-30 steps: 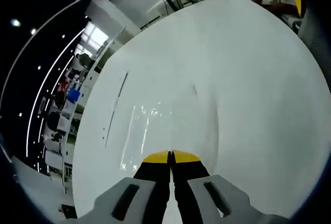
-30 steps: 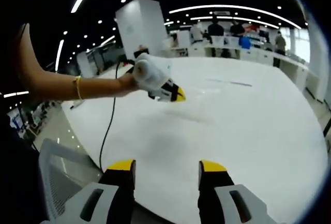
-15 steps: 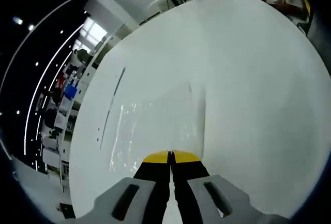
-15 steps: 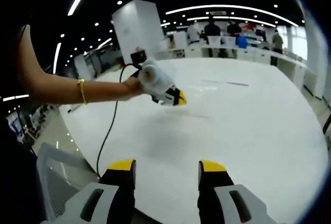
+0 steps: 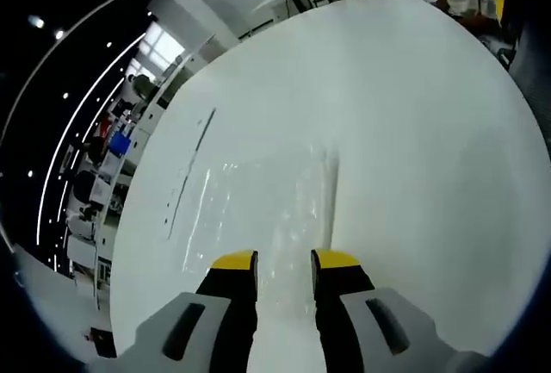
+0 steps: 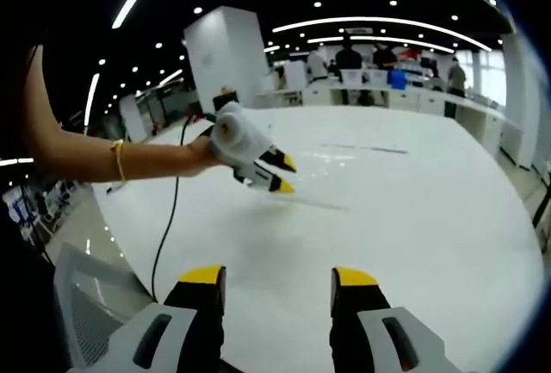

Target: Open the resealable bag by pulling the two sides of the seal apart until the entire bag opening is separated and visibly accessible.

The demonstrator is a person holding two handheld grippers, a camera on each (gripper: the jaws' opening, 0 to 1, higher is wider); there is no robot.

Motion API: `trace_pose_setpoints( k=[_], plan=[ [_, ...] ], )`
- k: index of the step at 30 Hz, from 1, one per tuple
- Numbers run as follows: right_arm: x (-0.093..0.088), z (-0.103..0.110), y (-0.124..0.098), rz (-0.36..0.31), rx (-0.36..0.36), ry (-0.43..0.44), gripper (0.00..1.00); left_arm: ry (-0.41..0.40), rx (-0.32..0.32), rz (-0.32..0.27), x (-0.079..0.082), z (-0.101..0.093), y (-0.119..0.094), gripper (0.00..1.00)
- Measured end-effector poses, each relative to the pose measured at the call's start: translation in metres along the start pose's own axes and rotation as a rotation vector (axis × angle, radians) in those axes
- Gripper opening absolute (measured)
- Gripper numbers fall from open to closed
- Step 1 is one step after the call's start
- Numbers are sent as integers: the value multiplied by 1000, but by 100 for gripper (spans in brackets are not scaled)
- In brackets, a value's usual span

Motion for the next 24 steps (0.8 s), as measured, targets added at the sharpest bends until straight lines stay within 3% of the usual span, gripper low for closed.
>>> trace_pose_setpoints(
  k=[12,16,20,23,24],
  plan=[
    [12,-13,-7,-47,-27,-41,47,-81,63,-9,-15,-9,-58,33],
    [20,-27,-13,-84,-72,-47,48,-162,91,-66,-18,-21,-81,36],
    [23,-37,-18,-100,-104,-54,48,-160,103,-67,-22,-36,-101,41],
    [24,-41,-21,-113,-122,-61,49,-273,132,-134,-28,-50,-125,43],
    [25,-41,-22,-118,-123,-64,49,-270,138,-133,-29,-51,-127,44]
  ],
)
Point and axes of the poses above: the point that each gripper's makers call its tool centre point, and the gripper's own axes: y roughly forward along the fingers, z roughly to its left, x roughly out of its top, the point moved 6 cm from there along -y, roughly backward along the fingers, and after that the axes turned 8 degrees about -x, right-handed, at the moved point
